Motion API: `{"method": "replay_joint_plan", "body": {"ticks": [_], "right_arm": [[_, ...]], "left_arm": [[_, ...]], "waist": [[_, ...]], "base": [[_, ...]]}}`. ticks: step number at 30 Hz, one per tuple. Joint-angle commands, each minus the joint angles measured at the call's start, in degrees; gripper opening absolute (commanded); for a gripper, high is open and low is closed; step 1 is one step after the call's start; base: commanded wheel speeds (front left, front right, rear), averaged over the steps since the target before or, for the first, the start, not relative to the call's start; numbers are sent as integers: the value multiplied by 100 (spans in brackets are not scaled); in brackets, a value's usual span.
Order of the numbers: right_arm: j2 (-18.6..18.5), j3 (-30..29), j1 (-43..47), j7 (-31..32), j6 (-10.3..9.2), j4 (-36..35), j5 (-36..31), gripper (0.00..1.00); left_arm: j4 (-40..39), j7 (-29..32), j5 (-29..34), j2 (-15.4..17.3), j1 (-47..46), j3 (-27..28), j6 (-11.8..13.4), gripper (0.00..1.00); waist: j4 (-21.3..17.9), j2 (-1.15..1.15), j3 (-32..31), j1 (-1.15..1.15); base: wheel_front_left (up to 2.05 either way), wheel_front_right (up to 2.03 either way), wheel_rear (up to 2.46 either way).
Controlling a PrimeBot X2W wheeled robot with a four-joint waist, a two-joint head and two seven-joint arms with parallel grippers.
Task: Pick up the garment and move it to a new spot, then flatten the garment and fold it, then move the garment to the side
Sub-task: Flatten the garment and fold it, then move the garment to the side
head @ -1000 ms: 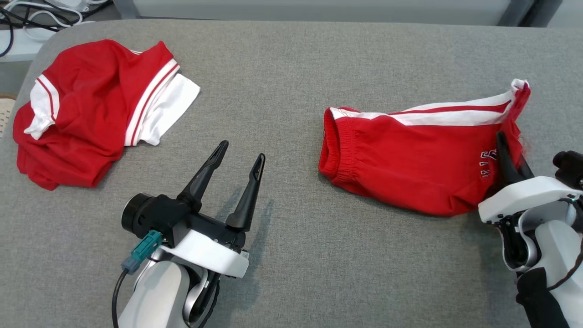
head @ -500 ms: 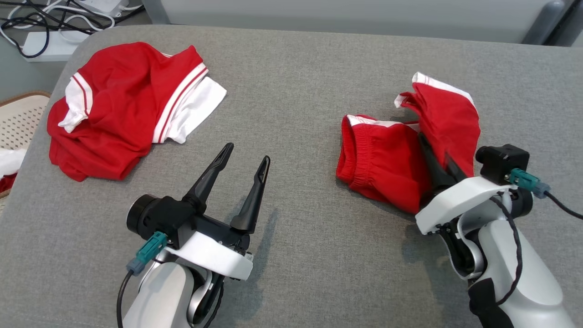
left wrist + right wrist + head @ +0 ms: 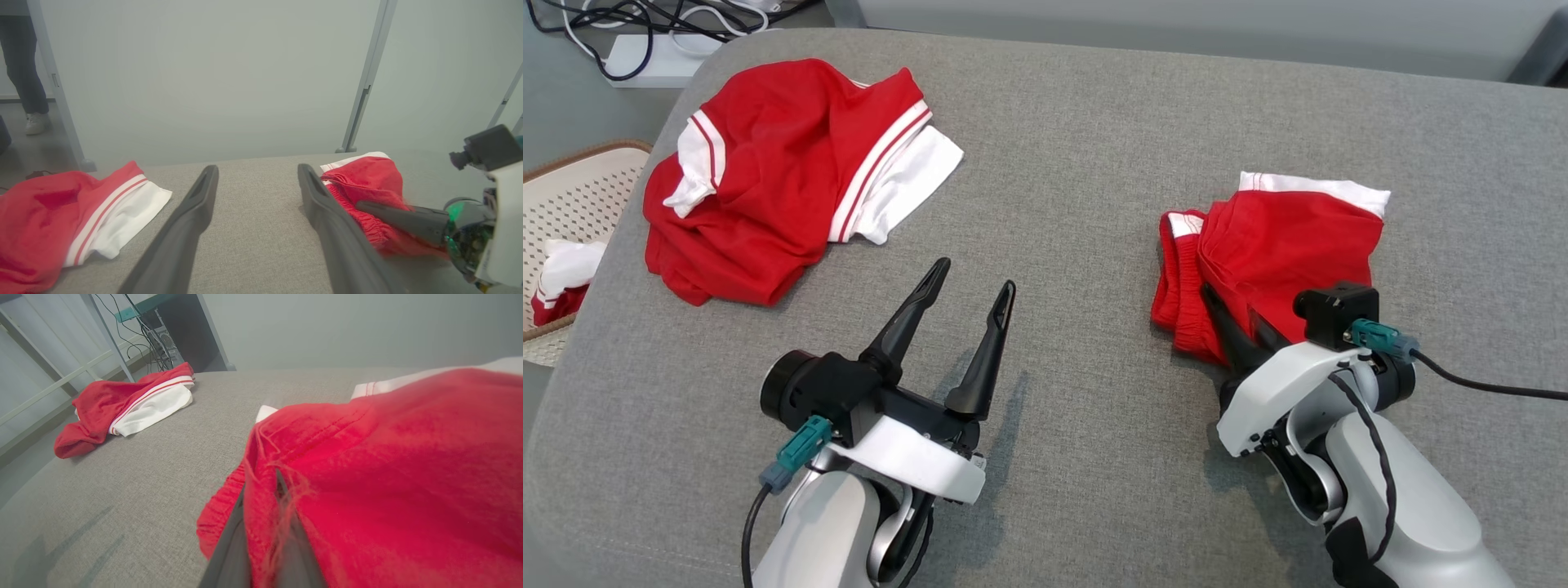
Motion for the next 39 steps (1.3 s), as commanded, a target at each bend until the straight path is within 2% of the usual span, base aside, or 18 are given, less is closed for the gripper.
{"method": "replay_joint_plan", "body": {"ticks": [1, 2, 6, 10, 16, 24, 31, 34, 39], "right_arm": [[87, 164, -118, 17, 1, -49, 21, 84], [87, 188, -130, 1, 1, -33, 48, 100], [87, 344, -164, 6, 1, -31, 206, 100], [88, 694, -90, 160, 1, -313, 535, 100], [63, 666, -20, 32, 1, -687, 432, 100], [-154, 43, 122, -550, 1, -1147, -126, 100], [-175, -838, 321, -647, 1, -999, -315, 100], [-146, -1104, 271, -615, 1, -836, -182, 100], [-117, -1211, -61, -426, 1, -379, 382, 100]], "left_arm": [[-126, -34, 7, 71, -8, 188, -39, 100], [-126, -34, 8, 67, -8, 194, -39, 100], [-125, -34, 27, 60, -2, 225, -39, 100], [-106, -34, 55, 76, 3, 275, -40, 100], [-132, -34, 81, 81, 7, 297, -40, 100], [-181, -34, 93, 102, 27, 312, -40, 100], [-213, -34, 90, 130, 33, 282, -40, 100], [-211, -34, 85, 160, 23, 247, -40, 100], [-190, -34, 79, 181, -10, 170, -40, 100]], "waist": [[6, 0, 10, 0], [4, 0, 12, 0], [-27, 0, 12, 0], [-111, 0, -26, 0], [-228, 0, -75, 0], [-372, 0, -109, 0], [-413, 0, -81, 0], [-423, 0, -55, 0], [-390, 0, -46, 0]], "base": [[0, 0, 0], [0, 0, 0], [0, 0, 0], [0, 0, 0], [0, 0, 0], [0, 0, 0], [0, 0, 0], [0, 0, 0], [0, 0, 0]]}}
